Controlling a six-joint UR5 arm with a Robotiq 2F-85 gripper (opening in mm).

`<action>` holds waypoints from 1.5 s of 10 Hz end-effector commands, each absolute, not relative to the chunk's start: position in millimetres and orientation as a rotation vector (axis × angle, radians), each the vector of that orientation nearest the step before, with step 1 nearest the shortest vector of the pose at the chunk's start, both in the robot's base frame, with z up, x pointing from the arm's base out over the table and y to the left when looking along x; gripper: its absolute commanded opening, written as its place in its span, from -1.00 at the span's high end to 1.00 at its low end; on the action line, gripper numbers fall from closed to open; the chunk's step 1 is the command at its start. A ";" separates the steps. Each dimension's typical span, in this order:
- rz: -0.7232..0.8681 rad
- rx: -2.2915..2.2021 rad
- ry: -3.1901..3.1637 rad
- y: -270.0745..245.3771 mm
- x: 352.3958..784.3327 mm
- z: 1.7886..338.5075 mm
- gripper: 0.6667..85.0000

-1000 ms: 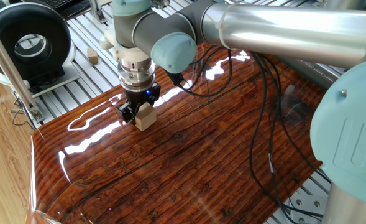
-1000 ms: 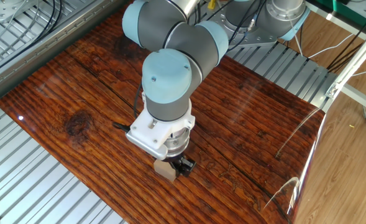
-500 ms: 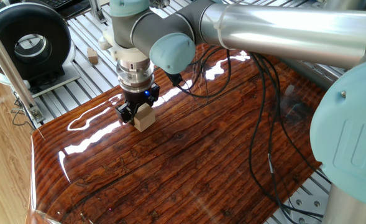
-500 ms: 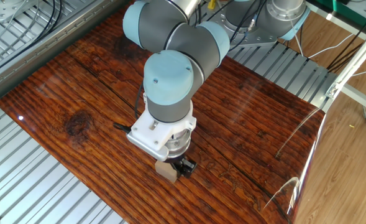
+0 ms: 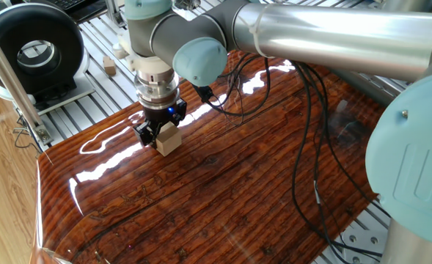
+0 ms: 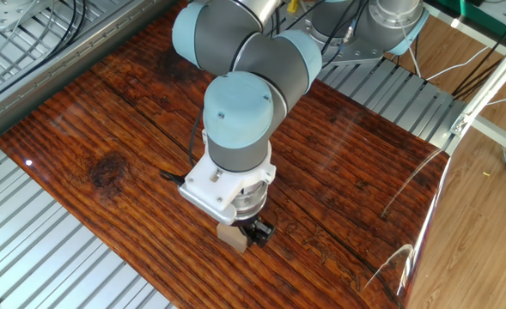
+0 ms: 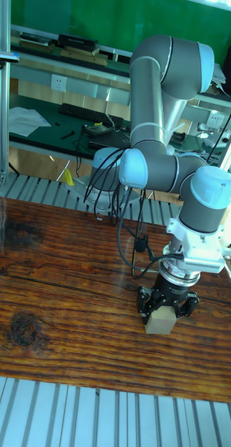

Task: Hold a small block with the gripper and sweep it from left to right on the table

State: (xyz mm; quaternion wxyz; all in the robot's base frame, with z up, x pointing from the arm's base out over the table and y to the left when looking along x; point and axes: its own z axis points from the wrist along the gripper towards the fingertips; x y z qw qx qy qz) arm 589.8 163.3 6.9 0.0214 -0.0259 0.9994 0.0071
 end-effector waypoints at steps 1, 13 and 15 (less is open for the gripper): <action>0.035 -0.067 3.092 163.8 592.7 2.4 0.99; 0.033 -0.075 3.095 159.0 591.3 6.3 0.99; 0.035 -0.075 3.096 160.1 590.5 6.4 0.99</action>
